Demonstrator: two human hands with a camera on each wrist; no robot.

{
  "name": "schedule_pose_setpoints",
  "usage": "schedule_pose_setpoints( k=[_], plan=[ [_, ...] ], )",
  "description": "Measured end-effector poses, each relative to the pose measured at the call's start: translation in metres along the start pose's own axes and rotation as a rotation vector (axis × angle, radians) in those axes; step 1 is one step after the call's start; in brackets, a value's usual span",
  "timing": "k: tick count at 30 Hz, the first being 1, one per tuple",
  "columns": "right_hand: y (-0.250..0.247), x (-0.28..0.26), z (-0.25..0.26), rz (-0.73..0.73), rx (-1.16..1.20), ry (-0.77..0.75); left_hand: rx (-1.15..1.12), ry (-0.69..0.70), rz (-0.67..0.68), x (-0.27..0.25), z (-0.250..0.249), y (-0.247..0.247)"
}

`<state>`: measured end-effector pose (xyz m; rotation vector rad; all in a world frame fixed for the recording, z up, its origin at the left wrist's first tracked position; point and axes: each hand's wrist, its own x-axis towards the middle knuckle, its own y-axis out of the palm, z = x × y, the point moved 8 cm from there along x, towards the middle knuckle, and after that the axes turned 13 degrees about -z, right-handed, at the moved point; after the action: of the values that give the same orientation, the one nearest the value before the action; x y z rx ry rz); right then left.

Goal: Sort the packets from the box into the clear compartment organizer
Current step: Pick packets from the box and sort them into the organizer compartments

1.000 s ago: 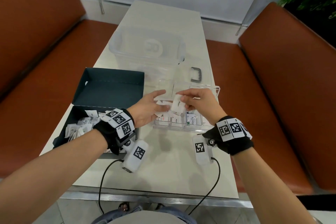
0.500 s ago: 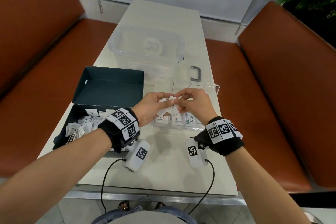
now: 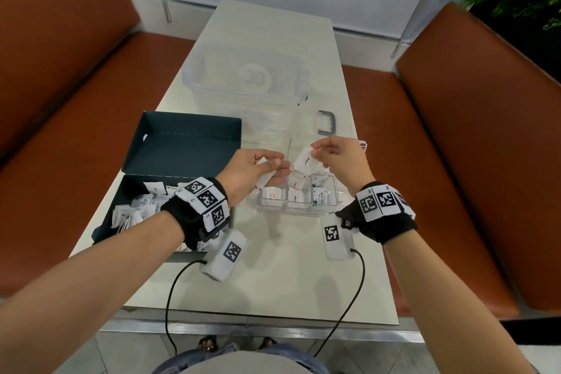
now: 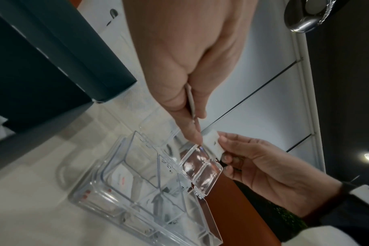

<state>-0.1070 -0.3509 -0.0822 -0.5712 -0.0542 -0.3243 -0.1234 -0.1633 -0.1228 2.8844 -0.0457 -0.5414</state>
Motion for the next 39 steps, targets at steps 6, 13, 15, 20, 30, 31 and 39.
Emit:
schedule_pose_setpoints(
  k=[6, 13, 15, 20, 30, 31, 39],
  plan=[
    [0.025, -0.004, -0.017, 0.061, -0.24, -0.081, -0.021, -0.016, -0.018, -0.001, 0.002, -0.01],
    [0.05, -0.012, -0.022, 0.041, -0.457, -0.235, -0.015, -0.02, -0.02, -0.005, 0.003, -0.013],
    [0.055, -0.018, -0.019, 0.023, -0.497, -0.331, -0.012, -0.022, -0.019, -0.007, 0.003, -0.014],
    [0.065, -0.028, -0.026, 0.039, -0.695, -0.448, -0.021, -0.038, -0.022, -0.009, 0.005, -0.018],
    [0.077, -0.025, -0.035, 0.089, -0.891, -0.501, -0.014, -0.054, -0.024, -0.008, 0.008, -0.019],
    [0.077, -0.024, -0.038, 0.098, -0.888, -0.493, -0.012, -0.054, -0.022, -0.008, 0.008, -0.019],
    [0.075, -0.02, -0.037, 0.081, -0.91, -0.492, -0.004, -0.063, -0.021, -0.007, 0.007, -0.018]
  ],
)
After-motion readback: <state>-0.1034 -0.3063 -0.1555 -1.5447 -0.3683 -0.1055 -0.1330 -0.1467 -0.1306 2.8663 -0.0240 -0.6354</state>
